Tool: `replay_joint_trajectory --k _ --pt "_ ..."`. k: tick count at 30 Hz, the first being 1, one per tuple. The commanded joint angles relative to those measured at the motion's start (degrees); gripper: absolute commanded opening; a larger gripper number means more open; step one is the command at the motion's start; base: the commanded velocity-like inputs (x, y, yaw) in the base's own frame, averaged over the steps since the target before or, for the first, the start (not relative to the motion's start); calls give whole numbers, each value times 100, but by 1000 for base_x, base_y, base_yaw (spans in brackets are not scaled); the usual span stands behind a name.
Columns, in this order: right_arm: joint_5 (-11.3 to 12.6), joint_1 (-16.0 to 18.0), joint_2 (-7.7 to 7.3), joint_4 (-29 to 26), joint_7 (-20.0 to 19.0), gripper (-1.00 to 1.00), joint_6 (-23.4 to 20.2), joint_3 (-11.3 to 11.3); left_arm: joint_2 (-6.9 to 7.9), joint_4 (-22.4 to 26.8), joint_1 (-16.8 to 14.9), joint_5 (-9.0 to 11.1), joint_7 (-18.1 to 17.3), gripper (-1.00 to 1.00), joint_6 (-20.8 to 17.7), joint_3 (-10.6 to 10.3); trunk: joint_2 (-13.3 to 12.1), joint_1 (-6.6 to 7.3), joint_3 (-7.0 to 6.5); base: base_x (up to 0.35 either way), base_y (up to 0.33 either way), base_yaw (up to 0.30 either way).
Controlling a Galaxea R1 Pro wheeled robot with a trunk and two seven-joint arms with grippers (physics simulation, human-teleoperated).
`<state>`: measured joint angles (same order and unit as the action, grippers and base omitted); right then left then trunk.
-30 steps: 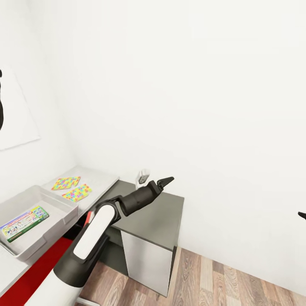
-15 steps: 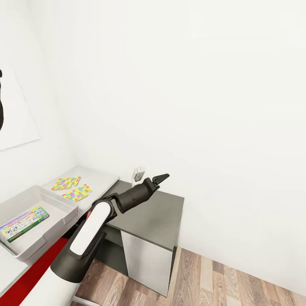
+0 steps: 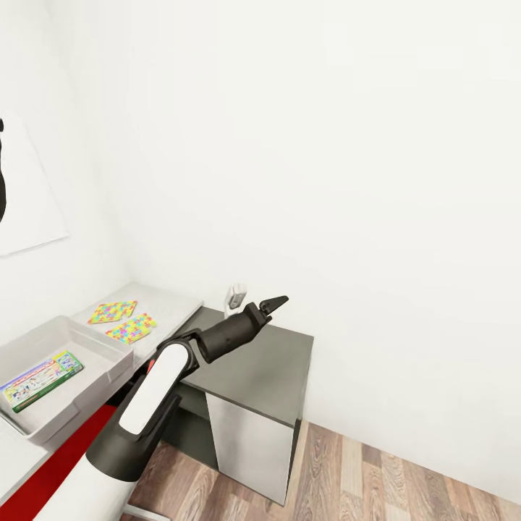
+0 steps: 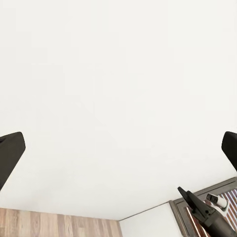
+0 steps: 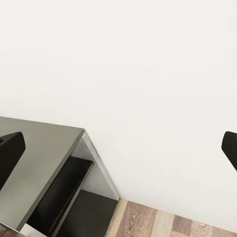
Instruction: Put all the toys in the child's room - the three board games (two on the bed and one on the table), the two jigsaw puzzles on the table, and the tennis ball on the table - inside the toy box on the table in the child's room.
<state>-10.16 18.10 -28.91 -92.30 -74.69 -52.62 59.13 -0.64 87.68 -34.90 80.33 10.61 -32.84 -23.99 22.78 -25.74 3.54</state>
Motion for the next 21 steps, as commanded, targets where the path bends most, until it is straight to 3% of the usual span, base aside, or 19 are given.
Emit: replay_joint_trajectory --k 1,21 --pt "-57 11 -1 -5 -58 100 -44 7 -1 6 -6 61 53 100 -13 2 14 -4 14 0 0 0" --pt "-57 11 -1 -5 -58 100 -44 7 -1 6 -6 61 53 100 -13 2 14 -4 14 0 0 0"
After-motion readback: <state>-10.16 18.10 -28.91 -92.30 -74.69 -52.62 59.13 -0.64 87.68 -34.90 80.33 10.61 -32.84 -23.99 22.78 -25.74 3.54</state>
